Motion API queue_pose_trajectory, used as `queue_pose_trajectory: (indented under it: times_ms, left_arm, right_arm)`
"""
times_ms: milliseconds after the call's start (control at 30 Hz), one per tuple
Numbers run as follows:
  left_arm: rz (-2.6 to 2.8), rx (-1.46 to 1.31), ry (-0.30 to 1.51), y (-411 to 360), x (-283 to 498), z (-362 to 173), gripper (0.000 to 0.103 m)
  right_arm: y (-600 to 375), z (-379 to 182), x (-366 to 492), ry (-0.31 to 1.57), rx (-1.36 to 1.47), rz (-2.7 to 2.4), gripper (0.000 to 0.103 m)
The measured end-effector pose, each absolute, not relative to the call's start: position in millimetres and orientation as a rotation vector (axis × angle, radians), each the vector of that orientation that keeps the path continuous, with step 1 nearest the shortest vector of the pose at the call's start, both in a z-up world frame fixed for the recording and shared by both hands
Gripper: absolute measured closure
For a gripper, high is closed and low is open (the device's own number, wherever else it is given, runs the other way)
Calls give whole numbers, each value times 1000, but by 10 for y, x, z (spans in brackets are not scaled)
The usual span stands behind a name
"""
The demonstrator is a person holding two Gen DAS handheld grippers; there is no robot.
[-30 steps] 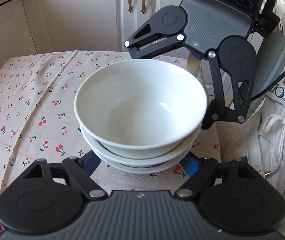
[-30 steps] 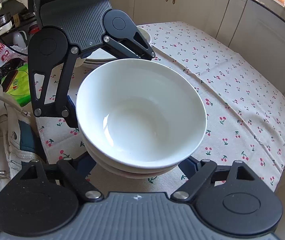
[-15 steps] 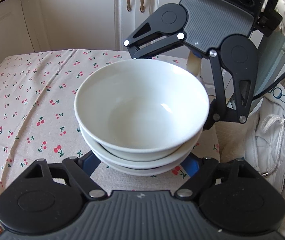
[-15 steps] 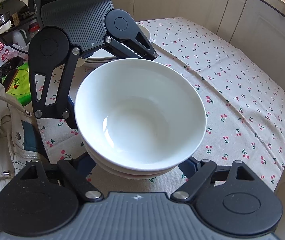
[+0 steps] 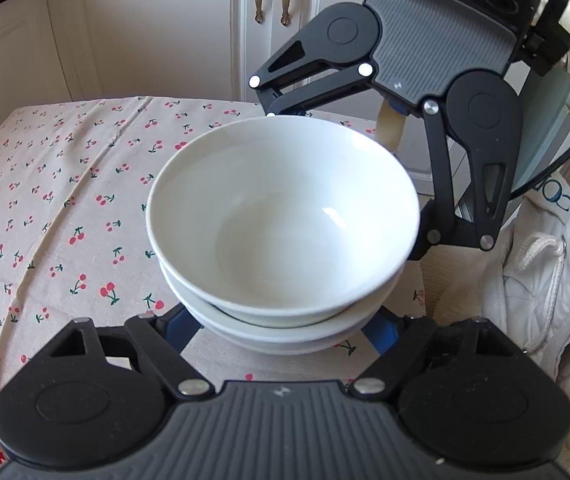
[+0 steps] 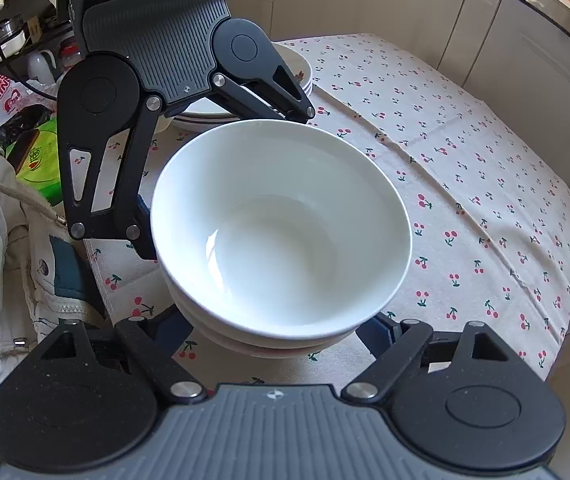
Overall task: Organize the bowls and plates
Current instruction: 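Lift the bowl stack with both tools and carry it over the plate stack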
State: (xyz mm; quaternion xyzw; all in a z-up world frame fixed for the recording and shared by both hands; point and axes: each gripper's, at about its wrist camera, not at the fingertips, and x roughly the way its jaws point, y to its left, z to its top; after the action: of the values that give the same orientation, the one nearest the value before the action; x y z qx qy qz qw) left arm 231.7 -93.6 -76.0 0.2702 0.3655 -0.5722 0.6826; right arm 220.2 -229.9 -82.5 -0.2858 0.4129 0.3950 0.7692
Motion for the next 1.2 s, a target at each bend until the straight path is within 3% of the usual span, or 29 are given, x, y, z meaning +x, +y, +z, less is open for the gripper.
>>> queue_pose_trajectory:
  times_ms: [500, 1200]
  left_arm:
    - [-1225, 588, 774, -692, 2207, -527, 19]
    - [-999, 531, 740, 418, 2181, -255, 19]
  right_arm:
    - [-2079, -600, 2130, 858, -680, 875, 13]
    - [-1010, -358, 2449, 750, -837, 1020, 13]
